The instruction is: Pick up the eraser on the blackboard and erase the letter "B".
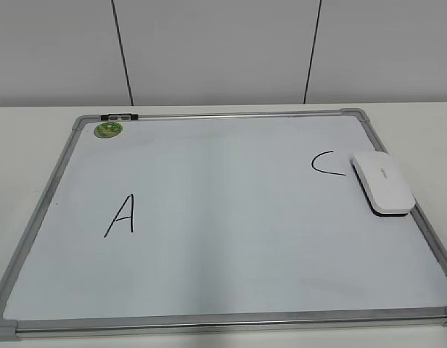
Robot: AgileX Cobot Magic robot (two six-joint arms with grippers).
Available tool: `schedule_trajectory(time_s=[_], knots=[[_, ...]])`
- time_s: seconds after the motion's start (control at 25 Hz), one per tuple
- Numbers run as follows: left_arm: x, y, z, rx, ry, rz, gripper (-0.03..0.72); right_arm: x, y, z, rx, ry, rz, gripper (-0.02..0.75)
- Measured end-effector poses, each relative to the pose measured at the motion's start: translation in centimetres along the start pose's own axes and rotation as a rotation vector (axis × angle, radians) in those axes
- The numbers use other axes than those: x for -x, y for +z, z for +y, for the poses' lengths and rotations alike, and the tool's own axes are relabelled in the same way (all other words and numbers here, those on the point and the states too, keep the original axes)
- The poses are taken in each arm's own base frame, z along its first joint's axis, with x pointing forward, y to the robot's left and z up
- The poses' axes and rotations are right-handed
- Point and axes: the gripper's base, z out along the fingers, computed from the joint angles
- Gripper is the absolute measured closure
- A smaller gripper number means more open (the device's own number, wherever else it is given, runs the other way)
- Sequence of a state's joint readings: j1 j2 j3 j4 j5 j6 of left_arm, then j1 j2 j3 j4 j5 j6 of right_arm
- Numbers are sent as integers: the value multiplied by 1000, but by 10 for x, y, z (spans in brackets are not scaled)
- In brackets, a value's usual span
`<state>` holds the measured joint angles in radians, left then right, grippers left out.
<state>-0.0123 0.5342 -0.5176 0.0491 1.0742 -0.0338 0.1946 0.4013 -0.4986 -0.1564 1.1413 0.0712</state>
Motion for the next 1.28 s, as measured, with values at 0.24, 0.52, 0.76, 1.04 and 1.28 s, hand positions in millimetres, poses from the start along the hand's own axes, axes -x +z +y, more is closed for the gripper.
schedule_trajectory(time_s=[0.24,0.52,0.76,1.04,1.28], knots=[[0,0,0,-5,-3,0,179,0,0,0,-1,1,0,164],[0,0,-1,-6,-4,0,179,0,0,0,-1,1,-2,164],[-6,-10,0,-10,-7,-71,179,-5,-7,-2,-16,29,-53,164],[-19,-27,1,-10,-14,-205,182,-21,-22,-7,-105,148,-175,164],[-35,-41,2,11,-44,-329,188,-34,-34,-6,-134,181,-287,164]])
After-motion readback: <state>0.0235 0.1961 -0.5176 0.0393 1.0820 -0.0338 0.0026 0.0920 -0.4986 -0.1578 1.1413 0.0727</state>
